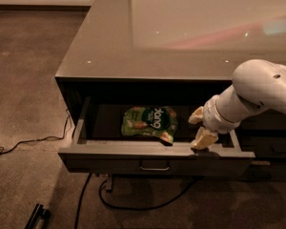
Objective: Open top drawer
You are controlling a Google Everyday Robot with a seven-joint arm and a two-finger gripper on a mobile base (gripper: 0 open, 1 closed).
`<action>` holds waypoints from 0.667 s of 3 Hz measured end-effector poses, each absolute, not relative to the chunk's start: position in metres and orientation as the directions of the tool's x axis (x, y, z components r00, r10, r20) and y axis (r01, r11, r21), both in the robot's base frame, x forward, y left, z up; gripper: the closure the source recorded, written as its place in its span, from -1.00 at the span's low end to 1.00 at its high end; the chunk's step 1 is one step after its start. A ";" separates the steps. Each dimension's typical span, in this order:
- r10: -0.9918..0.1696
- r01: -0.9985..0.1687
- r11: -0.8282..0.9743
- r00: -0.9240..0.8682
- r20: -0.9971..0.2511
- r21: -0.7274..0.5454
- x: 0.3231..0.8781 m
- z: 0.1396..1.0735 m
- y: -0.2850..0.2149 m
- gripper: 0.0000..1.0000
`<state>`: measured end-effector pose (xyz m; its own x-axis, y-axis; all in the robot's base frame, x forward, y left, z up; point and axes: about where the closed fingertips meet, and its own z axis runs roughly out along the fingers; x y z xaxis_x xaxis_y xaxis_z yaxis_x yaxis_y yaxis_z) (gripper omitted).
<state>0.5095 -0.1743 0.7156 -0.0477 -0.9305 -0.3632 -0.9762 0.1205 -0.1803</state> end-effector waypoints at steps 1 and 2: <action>-0.926 -0.976 0.131 -0.059 -0.372 -0.172 0.517 0.709 -0.179 0.28; -0.923 -0.979 0.134 -0.067 -0.379 -0.153 0.526 0.699 -0.181 0.76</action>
Offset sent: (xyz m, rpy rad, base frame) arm 0.0270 -0.0103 -0.0277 0.0301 0.0427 -0.0158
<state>0.5256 -0.1808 0.6986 -0.0667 -0.9229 -0.3793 -0.9790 0.1339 -0.1535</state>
